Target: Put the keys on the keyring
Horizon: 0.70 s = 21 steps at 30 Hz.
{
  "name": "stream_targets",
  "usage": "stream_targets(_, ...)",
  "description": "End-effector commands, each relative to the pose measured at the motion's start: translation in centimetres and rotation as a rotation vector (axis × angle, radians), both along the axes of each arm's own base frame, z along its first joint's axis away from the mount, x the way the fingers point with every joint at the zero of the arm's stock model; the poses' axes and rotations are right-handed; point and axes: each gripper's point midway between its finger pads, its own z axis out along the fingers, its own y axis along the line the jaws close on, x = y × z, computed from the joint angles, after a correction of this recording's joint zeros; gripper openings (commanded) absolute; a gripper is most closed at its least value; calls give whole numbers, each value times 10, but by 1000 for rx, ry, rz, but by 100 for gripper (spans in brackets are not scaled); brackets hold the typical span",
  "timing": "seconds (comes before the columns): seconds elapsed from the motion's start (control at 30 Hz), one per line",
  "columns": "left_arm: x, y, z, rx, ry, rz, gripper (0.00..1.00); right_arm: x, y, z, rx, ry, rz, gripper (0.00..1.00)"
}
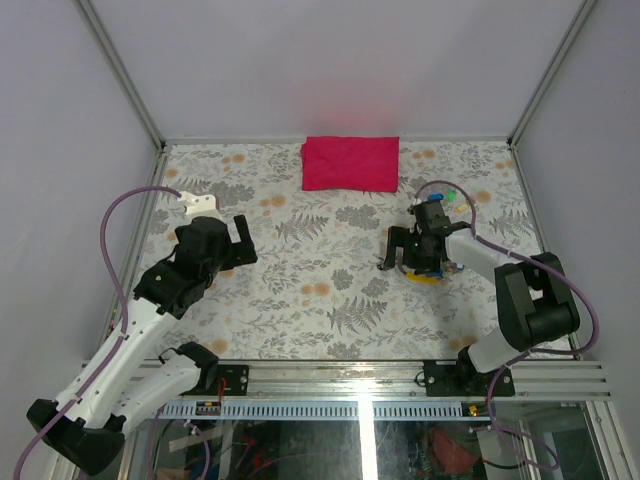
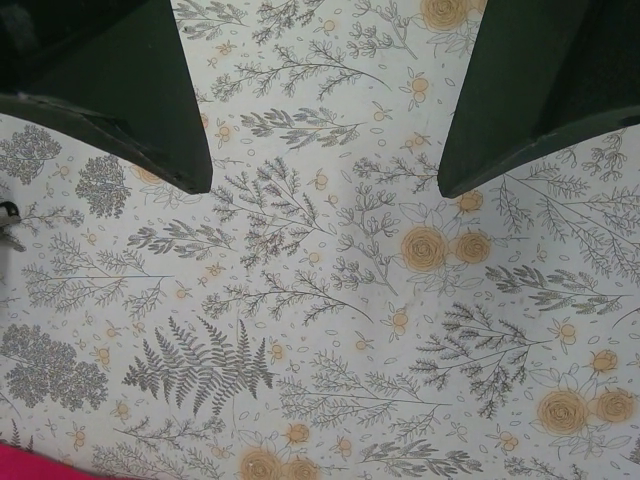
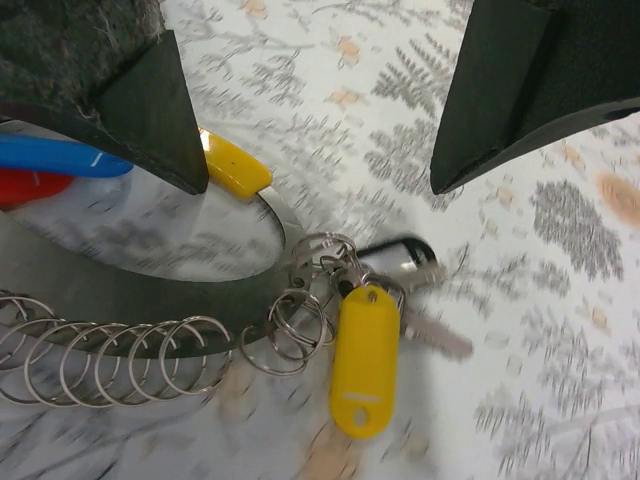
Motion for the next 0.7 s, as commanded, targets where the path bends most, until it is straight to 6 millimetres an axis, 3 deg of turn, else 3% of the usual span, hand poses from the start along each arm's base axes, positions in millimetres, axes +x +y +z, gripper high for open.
stream_targets(0.0,8,-7,8,-28,-50,-12,100,-33,21,9,10,34,27,100)
stream_targets(0.2,8,-7,8,-29,-49,-14,100,-60,66,17,12,14,117,97)
stream_targets(0.3,8,-7,8,-29,-50,-14,100,-71,99,24,23,-10,188,96)
stream_targets(0.57,8,-8,7,-29,-45,-16,100,-86,196,50,189,-93,463,92)
stream_targets(0.67,8,-8,7,-27,-45,-16,100,-86,214,63,241,-137,523,91)
